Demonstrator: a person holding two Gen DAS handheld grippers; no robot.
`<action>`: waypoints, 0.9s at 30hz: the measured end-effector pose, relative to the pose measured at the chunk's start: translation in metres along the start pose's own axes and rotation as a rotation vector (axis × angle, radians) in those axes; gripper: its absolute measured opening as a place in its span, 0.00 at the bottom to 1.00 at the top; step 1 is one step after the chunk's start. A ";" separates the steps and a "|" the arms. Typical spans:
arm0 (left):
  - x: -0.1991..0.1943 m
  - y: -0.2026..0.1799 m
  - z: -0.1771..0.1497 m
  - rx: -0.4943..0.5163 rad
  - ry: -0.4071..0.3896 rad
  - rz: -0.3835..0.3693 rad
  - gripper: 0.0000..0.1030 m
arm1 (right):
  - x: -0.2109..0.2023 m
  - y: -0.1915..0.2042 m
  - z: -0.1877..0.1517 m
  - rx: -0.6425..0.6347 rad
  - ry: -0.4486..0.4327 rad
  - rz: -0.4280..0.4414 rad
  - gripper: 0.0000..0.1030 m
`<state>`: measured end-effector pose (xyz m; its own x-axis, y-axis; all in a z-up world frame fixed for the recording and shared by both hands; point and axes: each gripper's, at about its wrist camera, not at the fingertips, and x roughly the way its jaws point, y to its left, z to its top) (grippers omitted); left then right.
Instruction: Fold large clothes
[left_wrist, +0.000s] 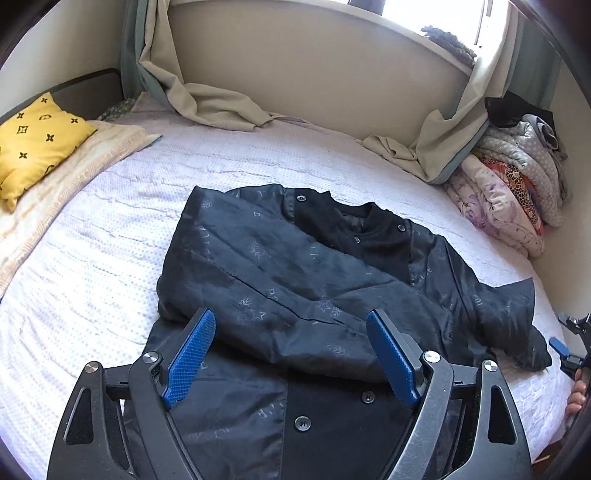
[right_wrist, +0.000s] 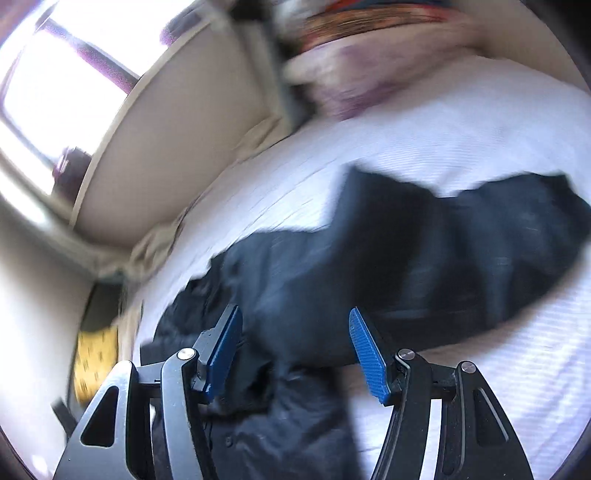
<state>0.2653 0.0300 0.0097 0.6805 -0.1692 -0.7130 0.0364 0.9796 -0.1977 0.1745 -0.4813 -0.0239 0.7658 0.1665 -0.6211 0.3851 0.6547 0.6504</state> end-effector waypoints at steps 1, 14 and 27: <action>-0.002 0.001 0.000 -0.001 -0.001 -0.002 0.85 | -0.009 -0.016 0.005 0.048 -0.016 -0.005 0.58; -0.017 0.012 0.003 -0.054 -0.026 -0.018 0.85 | -0.058 -0.169 0.023 0.473 -0.153 -0.131 0.58; -0.002 0.001 -0.002 -0.043 0.012 -0.028 0.85 | -0.001 -0.197 0.030 0.518 -0.177 -0.074 0.57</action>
<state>0.2626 0.0313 0.0097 0.6706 -0.1985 -0.7148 0.0239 0.9688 -0.2467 0.1128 -0.6326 -0.1383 0.7849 -0.0215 -0.6193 0.6098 0.2039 0.7658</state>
